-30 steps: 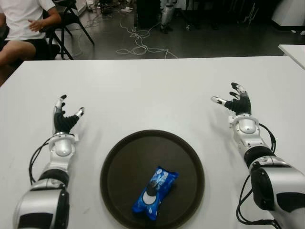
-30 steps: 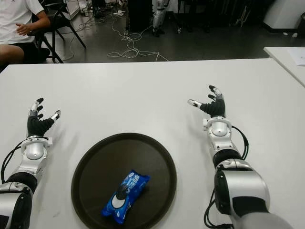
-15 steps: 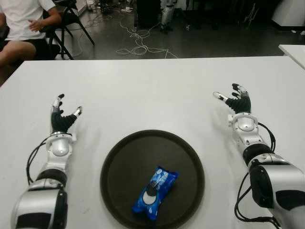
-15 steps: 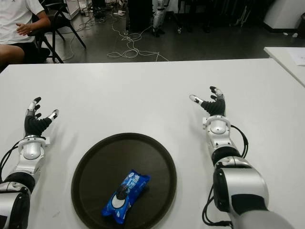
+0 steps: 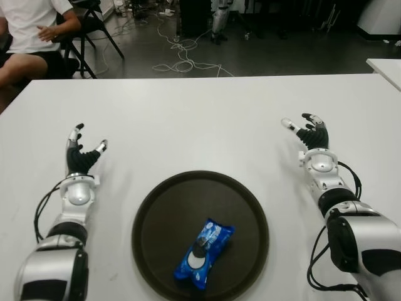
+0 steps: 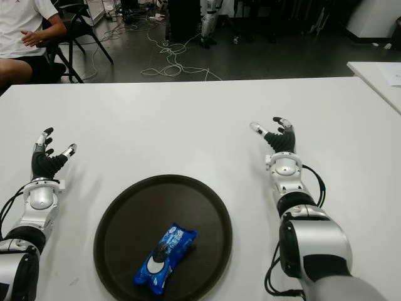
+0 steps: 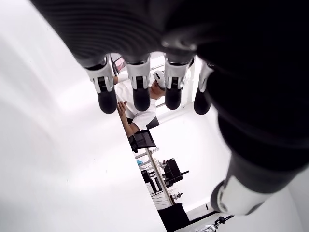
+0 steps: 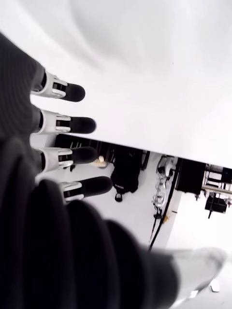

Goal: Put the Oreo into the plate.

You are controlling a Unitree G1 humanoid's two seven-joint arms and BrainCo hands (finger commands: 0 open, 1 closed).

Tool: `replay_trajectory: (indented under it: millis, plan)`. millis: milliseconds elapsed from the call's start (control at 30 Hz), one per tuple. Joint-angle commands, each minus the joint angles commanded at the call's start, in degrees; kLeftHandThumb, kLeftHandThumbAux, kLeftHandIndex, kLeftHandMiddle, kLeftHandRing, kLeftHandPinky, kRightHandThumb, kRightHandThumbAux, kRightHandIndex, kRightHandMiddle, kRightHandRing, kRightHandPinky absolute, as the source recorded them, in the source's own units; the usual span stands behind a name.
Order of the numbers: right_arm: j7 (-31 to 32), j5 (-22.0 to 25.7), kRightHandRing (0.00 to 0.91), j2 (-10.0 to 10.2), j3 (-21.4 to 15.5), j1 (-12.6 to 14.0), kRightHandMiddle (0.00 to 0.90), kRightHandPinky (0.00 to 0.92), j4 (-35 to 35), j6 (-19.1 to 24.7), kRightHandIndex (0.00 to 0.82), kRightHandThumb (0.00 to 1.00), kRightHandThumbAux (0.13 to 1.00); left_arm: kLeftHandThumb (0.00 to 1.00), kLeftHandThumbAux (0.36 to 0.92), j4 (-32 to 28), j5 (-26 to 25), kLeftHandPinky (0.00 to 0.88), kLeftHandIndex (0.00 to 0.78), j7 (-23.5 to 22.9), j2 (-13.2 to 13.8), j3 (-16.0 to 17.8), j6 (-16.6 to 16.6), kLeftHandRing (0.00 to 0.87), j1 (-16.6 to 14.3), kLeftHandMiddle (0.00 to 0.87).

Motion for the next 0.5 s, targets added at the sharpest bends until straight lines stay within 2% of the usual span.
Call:
replay_trajectory:
  millis: [500]
  plan:
    - [-2.11, -0.87, 0.093, -0.04, 0.31, -0.40, 0.124, 0.037, -0.05, 2.13, 0.175, 0.000, 0.646, 0.000, 0.735, -0.41, -0.18, 0.039, 0.054, 0.43, -0.32, 0.17, 0.10, 0.050, 0.14, 0.073]
